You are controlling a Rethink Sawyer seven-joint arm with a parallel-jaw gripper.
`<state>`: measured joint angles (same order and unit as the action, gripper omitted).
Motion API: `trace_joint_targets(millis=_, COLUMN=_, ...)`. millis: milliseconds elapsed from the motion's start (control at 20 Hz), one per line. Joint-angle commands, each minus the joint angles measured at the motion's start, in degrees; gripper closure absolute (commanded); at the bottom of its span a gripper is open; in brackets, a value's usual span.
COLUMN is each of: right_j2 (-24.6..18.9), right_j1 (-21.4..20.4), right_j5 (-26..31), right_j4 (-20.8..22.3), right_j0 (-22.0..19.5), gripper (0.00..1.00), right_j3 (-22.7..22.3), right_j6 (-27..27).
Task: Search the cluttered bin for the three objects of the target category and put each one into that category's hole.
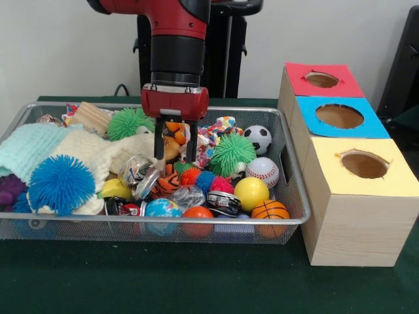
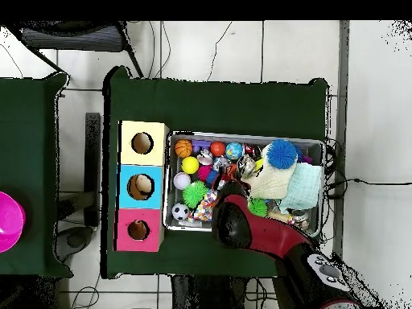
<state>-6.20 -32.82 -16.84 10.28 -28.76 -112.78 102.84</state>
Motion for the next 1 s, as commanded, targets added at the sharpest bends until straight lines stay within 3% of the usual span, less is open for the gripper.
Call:
trace_joint_targets(millis=50, right_j2=-5.79, right_j1=4.06, right_j5=4.33, right_j4=-2.13, right_j0=-0.77, gripper=0.0, right_j3=2.85, right_j6=10.55)
trace_joint_targets(millis=1000, right_j2=-1.78, right_j1=5.52, right_j5=1.03, right_j4=-1.69, right_j0=1.56, gripper=0.0, right_j3=8.89, right_j6=7.62)
